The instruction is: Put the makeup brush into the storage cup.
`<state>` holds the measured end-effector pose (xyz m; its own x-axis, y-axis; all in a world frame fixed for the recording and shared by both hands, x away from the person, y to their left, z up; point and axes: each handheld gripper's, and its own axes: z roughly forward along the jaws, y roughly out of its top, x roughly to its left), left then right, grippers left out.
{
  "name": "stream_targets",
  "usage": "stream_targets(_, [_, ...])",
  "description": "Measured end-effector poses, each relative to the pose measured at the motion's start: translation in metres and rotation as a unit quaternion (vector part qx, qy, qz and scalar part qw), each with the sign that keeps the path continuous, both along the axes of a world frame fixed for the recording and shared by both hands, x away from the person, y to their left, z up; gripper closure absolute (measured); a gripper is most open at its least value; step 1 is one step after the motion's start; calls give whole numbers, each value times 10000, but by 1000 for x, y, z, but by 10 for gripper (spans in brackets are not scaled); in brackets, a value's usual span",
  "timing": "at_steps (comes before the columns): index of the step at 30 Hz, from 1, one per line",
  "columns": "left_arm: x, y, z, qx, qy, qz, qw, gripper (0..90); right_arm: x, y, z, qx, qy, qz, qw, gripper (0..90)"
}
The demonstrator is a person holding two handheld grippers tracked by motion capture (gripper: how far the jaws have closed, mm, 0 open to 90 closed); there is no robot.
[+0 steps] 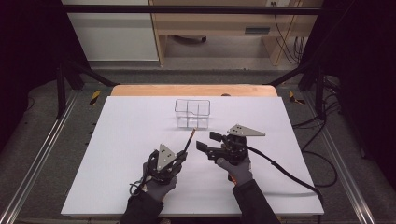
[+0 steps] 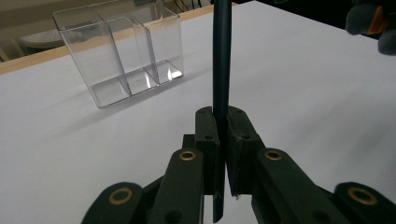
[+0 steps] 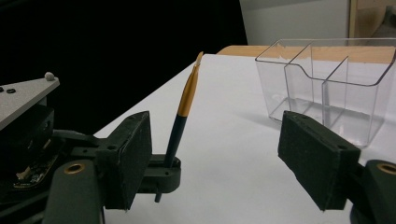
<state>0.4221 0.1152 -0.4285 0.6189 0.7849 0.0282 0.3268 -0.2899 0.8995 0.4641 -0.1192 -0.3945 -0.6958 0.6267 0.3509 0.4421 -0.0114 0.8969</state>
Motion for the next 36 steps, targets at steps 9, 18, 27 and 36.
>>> stream_targets(9, [1, -9, -1, -3, 57, 26, 10000, 836, 1, 6, -6, 274, 83, -120, 9995, 294])
stream_targets(18, [0, -13, -1, -43, 94, 48, 9999, 836, 2, 13, -13, 498, 185, -278, 9982, 345])
stream_targets(27, [-1, -17, -6, -15, 156, 62, 9999, 836, 2, 18, -19, 641, 256, -382, 9969, 436])
stream_targets(36, [-1, -16, -6, -52, 179, 119, 9998, 836, 3, 24, -26, 834, 410, -464, 9946, 576])
